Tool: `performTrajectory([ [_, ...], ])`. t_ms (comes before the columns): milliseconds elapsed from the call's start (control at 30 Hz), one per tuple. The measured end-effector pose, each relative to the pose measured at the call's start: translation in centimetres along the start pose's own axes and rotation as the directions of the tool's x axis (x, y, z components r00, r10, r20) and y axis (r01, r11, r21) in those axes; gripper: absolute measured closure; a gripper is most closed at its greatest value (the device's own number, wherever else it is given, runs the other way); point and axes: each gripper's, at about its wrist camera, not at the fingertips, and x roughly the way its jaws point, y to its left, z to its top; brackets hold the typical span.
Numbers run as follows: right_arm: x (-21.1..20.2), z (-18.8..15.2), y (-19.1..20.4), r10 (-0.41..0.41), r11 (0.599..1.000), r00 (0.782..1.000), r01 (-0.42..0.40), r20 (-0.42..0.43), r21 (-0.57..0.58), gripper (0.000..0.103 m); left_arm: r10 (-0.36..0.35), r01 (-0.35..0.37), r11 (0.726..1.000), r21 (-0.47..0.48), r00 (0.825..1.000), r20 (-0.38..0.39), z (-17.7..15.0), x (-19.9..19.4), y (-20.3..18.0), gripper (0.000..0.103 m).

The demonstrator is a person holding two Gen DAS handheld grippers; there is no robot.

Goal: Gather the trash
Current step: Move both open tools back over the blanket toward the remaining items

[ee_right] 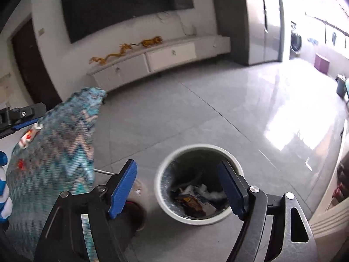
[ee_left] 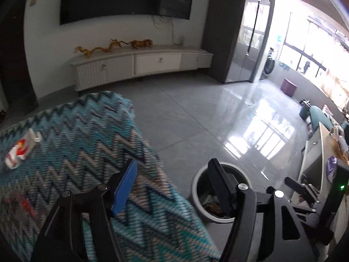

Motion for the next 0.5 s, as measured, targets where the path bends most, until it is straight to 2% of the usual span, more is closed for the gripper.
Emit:
performTrajectory([
  [233, -2.7, 1.4, 5.0, 0.061, 0.996, 0.997, -0.058, 0.045, -0.071, 0.025, 0.085, -0.083, 0.996, -0.041, 0.994, 0.065, -1.1, -4.9, 4.6, 0.037],
  [500, -5.1, 2.3, 11.1, 0.124, 0.979, 0.990, -0.111, 0.068, -0.171, 0.025, 0.141, -0.128, 0.985, -0.117, 0.984, 0.112, -2.5, -9.3, 9.7, 0.037],
])
